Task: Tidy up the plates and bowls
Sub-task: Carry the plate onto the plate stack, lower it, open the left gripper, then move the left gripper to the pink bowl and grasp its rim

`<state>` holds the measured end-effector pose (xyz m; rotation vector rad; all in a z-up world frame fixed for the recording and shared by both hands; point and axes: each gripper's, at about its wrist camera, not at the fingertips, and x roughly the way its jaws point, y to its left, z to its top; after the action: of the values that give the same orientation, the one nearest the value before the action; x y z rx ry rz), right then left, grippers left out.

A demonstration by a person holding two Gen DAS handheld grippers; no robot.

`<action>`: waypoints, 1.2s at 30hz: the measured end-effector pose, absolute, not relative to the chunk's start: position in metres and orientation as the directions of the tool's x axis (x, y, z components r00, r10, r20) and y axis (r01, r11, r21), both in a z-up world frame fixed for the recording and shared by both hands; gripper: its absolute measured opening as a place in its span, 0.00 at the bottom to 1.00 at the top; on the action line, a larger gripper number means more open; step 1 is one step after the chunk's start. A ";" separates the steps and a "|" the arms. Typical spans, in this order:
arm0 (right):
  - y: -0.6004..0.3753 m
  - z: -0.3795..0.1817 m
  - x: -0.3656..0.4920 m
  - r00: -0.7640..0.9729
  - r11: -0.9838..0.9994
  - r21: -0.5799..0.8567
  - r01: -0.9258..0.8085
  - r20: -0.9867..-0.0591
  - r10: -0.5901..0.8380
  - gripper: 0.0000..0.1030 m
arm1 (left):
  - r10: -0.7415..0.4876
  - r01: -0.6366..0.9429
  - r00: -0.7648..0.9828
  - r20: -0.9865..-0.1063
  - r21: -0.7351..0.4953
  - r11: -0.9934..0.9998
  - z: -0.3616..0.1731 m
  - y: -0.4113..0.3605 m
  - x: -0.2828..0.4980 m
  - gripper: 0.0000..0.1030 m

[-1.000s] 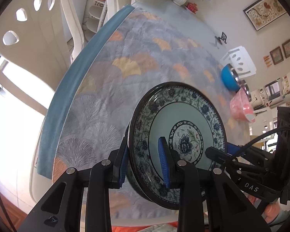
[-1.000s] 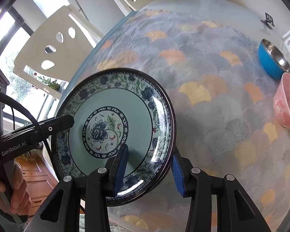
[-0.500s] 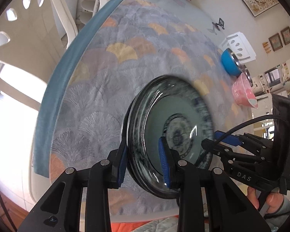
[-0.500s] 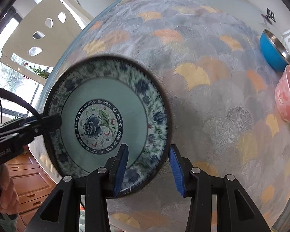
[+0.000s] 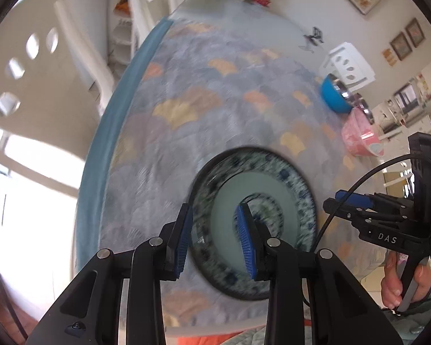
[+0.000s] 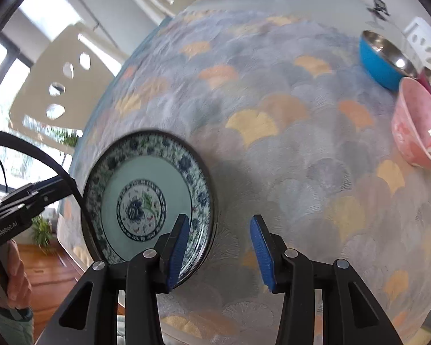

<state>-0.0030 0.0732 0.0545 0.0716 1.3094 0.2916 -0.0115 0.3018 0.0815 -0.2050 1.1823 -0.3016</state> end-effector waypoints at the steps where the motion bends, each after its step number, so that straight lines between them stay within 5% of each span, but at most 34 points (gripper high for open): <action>1: 0.069 0.059 -0.003 0.248 0.962 0.219 -0.161 -0.935 0.254 0.42 | -0.338 0.149 0.357 -0.871 -0.305 0.941 0.087 0.294 -0.008 0.28; 6: 0.034 0.086 0.001 0.366 0.972 0.219 -0.092 -0.900 0.237 0.42 | -0.370 0.272 0.385 -0.846 -0.279 0.921 0.112 0.240 0.018 0.28; 9: -0.003 0.102 0.006 0.424 0.975 0.219 -0.026 -0.881 0.209 0.52 | -0.401 0.363 0.393 -0.827 -0.261 0.895 0.131 0.199 0.031 0.28; 12: -0.051 0.118 0.011 0.472 0.972 0.229 0.049 -0.863 0.180 0.54 | -0.435 0.417 0.393 -0.810 -0.264 0.870 0.149 0.152 0.051 0.57; 13: -0.068 0.123 0.013 0.483 0.972 0.224 0.077 -0.861 0.160 0.54 | -0.431 0.416 0.404 -0.807 -0.257 0.872 0.153 0.139 0.058 0.77; 14: -0.081 0.126 0.014 0.490 0.970 0.220 0.098 -0.860 0.146 0.54 | -0.434 0.416 0.421 -0.797 -0.256 0.873 0.158 0.129 0.062 0.82; 24: -0.224 0.145 0.025 0.509 0.918 0.275 0.286 -0.855 0.098 0.64 | -0.581 0.374 0.313 -0.751 -0.465 0.803 0.139 0.022 0.113 0.75; 26: -0.238 0.141 0.030 0.494 0.913 0.282 0.293 -0.863 0.108 0.64 | -0.576 0.360 0.296 -0.762 -0.470 0.806 0.130 0.004 0.116 0.69; 29: -0.251 0.126 0.045 0.469 0.910 0.298 0.288 -0.873 0.137 0.64 | -0.565 0.337 0.263 -0.782 -0.475 0.813 0.110 -0.015 0.121 0.45; 36: -0.258 0.077 0.081 0.376 0.938 0.272 0.217 -0.910 0.177 0.64 | -0.510 0.210 0.229 -0.829 -0.470 0.857 0.058 -0.036 0.135 0.29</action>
<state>0.0806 -0.2580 0.0768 0.3768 1.1931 -0.0263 0.1355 -0.0356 0.0578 -0.2824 1.2470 -0.5051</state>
